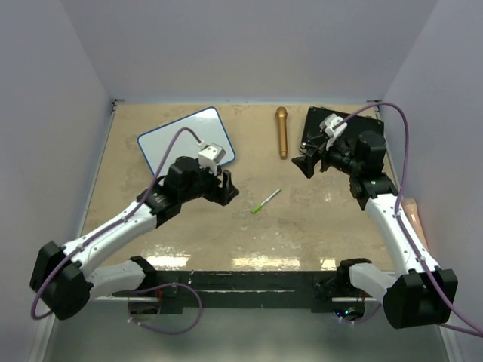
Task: Write a sentence on the whiteboard
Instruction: Open the whiteboard marker at the center of the board.
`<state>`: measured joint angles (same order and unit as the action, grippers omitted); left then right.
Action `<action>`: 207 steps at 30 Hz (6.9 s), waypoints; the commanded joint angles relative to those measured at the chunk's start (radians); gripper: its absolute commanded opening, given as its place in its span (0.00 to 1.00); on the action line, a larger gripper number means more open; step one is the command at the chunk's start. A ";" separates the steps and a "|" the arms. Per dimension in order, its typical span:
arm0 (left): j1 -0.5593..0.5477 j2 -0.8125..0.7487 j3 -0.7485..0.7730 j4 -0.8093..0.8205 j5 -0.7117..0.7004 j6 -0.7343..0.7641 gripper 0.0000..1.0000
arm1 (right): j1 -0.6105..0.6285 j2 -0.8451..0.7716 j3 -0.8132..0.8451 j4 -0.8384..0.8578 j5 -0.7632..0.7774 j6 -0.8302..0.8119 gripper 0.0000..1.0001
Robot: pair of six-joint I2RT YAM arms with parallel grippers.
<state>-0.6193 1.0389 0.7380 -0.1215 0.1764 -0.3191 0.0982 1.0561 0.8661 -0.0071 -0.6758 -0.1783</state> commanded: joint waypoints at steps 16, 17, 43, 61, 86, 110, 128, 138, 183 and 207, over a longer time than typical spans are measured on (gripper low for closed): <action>-0.235 0.780 0.528 -0.190 -0.109 0.132 0.42 | -0.014 0.131 0.162 -0.228 -0.048 -0.199 0.99; -0.238 0.797 0.534 -0.193 -0.101 0.137 0.42 | -0.012 0.130 0.162 -0.229 -0.048 -0.199 0.99; -0.296 0.942 0.511 -0.267 -0.227 0.167 0.00 | -0.032 0.150 0.151 -0.223 -0.090 -0.187 0.99; -0.293 0.524 0.170 0.184 -0.272 0.256 0.00 | 0.023 0.360 0.097 -0.117 -0.248 0.046 0.96; -0.293 0.469 0.172 0.223 -0.249 0.313 0.00 | 0.161 0.576 0.136 -0.080 -0.381 0.171 0.61; -0.228 0.282 0.055 0.350 -0.143 0.267 0.52 | 0.159 0.500 0.125 -0.027 -0.488 0.227 0.00; -0.123 0.237 0.006 0.381 0.350 0.367 0.58 | 0.161 0.366 0.067 0.073 -0.686 0.223 0.00; -0.111 0.297 0.106 0.290 0.411 0.382 0.00 | 0.164 0.354 0.062 0.070 -0.679 0.205 0.00; -0.036 0.366 0.274 -0.026 0.480 0.486 0.00 | 0.205 0.390 0.142 -0.085 -0.653 0.183 0.51; -0.030 0.365 0.288 -0.041 0.491 0.492 0.00 | 0.224 0.415 0.186 -0.206 -0.557 0.046 0.41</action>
<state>-0.6552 1.4246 0.9901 -0.1814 0.6579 0.1513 0.3164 1.4685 1.0096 -0.1818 -1.2419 -0.0940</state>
